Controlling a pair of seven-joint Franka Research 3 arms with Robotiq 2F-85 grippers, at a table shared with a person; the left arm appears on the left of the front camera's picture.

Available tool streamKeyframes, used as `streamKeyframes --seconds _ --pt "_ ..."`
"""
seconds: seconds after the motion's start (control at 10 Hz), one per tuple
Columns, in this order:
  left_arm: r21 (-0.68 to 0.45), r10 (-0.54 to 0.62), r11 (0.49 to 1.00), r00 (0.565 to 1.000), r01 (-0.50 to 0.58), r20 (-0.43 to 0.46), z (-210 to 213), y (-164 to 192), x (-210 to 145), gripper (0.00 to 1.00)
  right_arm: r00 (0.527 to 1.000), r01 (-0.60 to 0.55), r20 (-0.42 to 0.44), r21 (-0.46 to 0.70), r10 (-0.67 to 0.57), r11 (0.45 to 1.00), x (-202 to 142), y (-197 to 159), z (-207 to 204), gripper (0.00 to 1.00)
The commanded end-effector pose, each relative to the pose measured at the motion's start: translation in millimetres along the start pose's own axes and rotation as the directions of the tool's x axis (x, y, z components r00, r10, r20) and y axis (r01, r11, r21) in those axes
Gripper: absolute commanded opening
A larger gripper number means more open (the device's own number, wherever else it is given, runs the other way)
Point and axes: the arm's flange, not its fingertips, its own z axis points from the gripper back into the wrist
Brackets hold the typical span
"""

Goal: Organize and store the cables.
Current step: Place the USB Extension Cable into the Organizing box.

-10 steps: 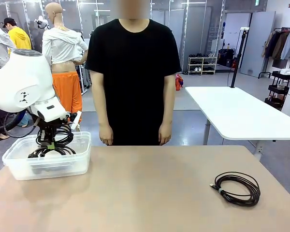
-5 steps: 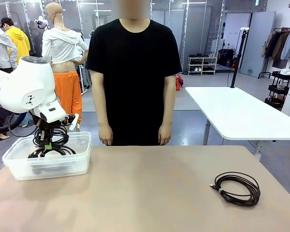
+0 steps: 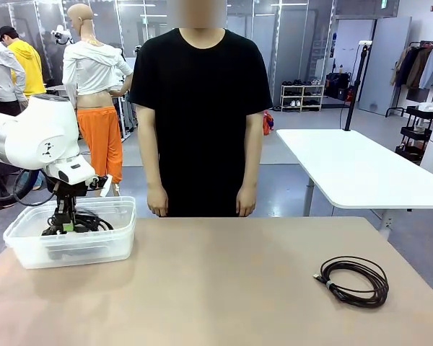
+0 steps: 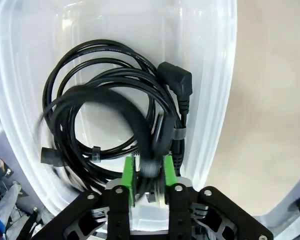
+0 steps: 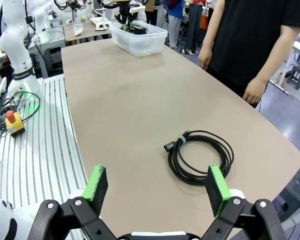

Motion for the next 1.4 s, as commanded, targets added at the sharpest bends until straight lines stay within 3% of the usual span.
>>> streamKeyframes --seconds 0.0,0.2,0.7,0.9,1.3 --pt "-0.018 -0.002 1.000 1.000 0.002 0.021 6.2 9.1 -1.4 0.74 1.000 -0.019 0.012 -0.007 0.019 1.000 1.3 -0.3 0.5 1.00" --pt "-0.016 0.006 1.000 0.999 -0.006 0.032 9.8 7.4 -4.7 1.00 1.000 -0.019 0.012 -0.007 0.019 1.000 1.3 -0.3 0.5 1.00" --pt "-0.003 0.038 0.999 0.993 -0.038 0.111 18.2 0.3 -15.9 1.00 1.000 -0.019 0.012 -0.007 0.019 1.000 1.3 -0.3 0.5 1.00" --pt "0.003 0.046 0.999 0.997 -0.047 0.069 18.2 4.5 -7.2 1.00 1.000 -0.019 0.012 -0.007 0.019 1.000 1.3 -0.3 0.5 1.00" --pt "0.003 0.046 0.999 0.997 -0.047 0.069 18.2 4.5 -7.2 1.00 1.000 -0.019 0.012 -0.007 0.019 1.000 1.3 -0.3 0.5 1.00"
